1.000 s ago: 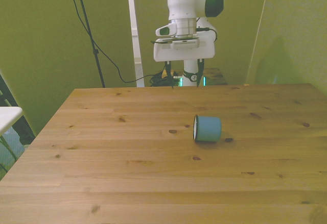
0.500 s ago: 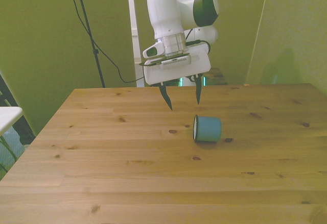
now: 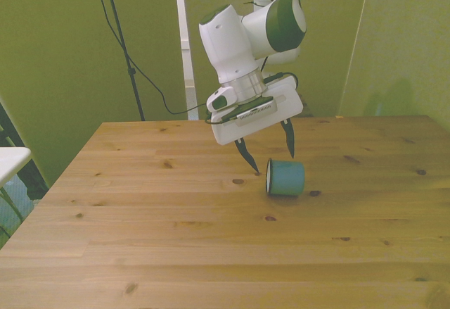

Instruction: Flip the mug upright

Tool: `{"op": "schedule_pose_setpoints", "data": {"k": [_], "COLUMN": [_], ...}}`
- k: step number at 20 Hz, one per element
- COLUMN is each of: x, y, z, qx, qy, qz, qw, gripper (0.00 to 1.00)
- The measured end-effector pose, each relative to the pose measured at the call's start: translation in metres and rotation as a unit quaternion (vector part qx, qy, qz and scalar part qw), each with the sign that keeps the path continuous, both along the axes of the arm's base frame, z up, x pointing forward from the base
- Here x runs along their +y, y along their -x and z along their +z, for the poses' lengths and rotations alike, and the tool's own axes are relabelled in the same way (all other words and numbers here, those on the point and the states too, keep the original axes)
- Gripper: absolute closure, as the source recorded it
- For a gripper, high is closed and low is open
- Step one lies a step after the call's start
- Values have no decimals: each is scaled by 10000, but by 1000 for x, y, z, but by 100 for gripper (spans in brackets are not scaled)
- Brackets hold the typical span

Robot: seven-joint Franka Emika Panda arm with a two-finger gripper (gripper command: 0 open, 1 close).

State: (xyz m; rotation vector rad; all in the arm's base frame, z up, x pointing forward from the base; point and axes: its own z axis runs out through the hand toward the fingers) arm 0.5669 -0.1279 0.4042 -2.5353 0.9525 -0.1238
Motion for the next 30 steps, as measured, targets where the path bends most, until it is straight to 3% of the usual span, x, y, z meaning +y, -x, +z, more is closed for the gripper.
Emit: {"op": "schedule_pose_setpoints", "data": {"k": [5, 11, 24, 29, 30], "x": [-11, -20, -17, -7, -6], "y": [-7, -2, -19, -20, -20], "z": [-20, -23, -54, -54, -54], "qx": [-1, 11, 84, 63, 41], "qy": [-832, -1645, -2694, -2820, -2851], "qz": [312, 517, 910, 1027, 1033], "qw": [9960, 9850, 9587, 9539, 9529], "gripper": [0, 0, 0, 0, 100]}}
